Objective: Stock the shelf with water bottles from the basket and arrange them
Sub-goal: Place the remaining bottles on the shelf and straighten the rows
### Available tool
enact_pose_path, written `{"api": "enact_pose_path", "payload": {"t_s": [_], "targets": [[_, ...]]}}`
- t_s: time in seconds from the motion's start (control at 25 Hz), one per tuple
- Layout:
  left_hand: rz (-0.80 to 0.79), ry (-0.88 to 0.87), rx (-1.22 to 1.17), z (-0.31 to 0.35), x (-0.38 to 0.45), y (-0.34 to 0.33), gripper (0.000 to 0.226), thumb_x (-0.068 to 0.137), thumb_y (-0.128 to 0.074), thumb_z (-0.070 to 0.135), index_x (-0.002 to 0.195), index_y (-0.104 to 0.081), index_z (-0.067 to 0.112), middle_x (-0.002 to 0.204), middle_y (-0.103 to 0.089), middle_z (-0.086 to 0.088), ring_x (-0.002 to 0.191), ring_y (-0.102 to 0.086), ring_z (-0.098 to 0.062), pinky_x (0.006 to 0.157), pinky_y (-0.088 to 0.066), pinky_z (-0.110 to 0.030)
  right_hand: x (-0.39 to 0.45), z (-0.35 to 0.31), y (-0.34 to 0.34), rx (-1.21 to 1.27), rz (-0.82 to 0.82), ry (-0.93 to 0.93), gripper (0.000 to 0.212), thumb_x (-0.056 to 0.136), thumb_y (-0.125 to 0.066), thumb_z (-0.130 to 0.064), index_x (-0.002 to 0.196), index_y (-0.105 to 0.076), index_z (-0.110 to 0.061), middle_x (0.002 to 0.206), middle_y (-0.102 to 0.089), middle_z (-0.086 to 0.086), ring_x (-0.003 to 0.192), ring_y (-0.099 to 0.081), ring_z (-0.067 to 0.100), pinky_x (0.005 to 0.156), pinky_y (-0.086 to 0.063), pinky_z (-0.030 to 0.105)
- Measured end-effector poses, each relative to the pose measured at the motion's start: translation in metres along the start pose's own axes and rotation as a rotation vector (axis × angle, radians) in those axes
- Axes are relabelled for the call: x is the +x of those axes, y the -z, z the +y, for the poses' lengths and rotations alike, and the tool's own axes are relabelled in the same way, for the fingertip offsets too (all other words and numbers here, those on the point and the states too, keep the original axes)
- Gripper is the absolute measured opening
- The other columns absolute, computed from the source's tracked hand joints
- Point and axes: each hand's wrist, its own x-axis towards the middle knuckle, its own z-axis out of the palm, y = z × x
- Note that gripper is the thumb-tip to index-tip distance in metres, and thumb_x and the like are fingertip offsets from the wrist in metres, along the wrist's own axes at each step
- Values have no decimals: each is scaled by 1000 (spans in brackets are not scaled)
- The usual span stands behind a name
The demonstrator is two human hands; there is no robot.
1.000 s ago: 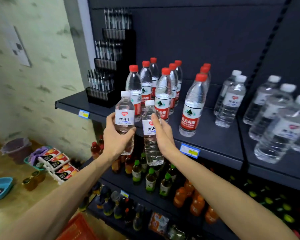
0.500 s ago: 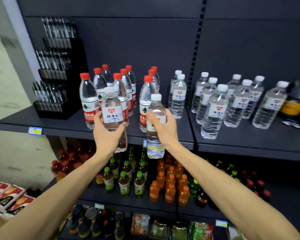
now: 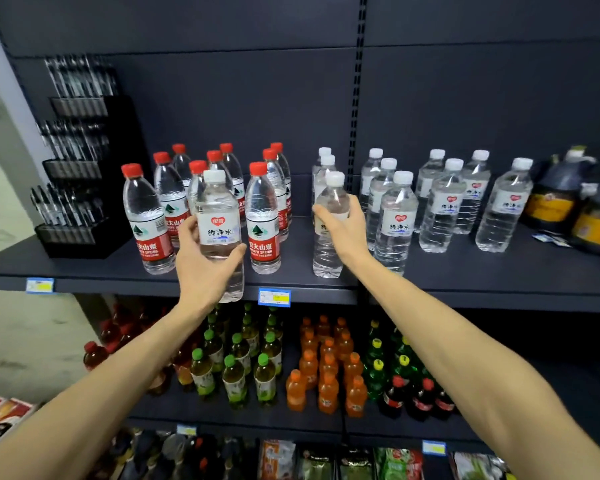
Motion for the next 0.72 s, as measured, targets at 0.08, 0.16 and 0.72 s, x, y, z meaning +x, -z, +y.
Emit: {"api": "enact_pose_path", "payload": {"t_s": [0.08, 0.16, 0.72], "targets": [[12, 3, 7, 2, -2, -4, 83, 77, -89, 23, 143, -40, 15, 125, -62, 2, 108, -61, -1, 97, -48, -17, 11, 8, 1, 3, 3, -36, 52, 76, -82, -44, 117, -59, -24, 106, -70, -12, 99, -67, 6, 90, -50, 30], [15, 8, 8, 3, -4, -10, 83, 77, -89, 24, 142, -40, 16, 124, -61, 3, 108, -61, -1, 99, -48, -20, 19, 7, 0, -9, -63, -57, 54, 76, -83, -41, 120, -58, -24, 107, -70, -11, 100, -67, 6, 89, -52, 28], [-24, 41, 28, -6, -16, -16, 83, 75, -90, 28, 141, -40, 22, 119, -62, 15, 112, -60, 7, 106, -52, -40, 2, 44, -1, -206, -259, -122, 66, 77, -85, -37, 132, -54, -22, 124, -66, -7, 111, -63, 12, 92, -46, 25]]}}
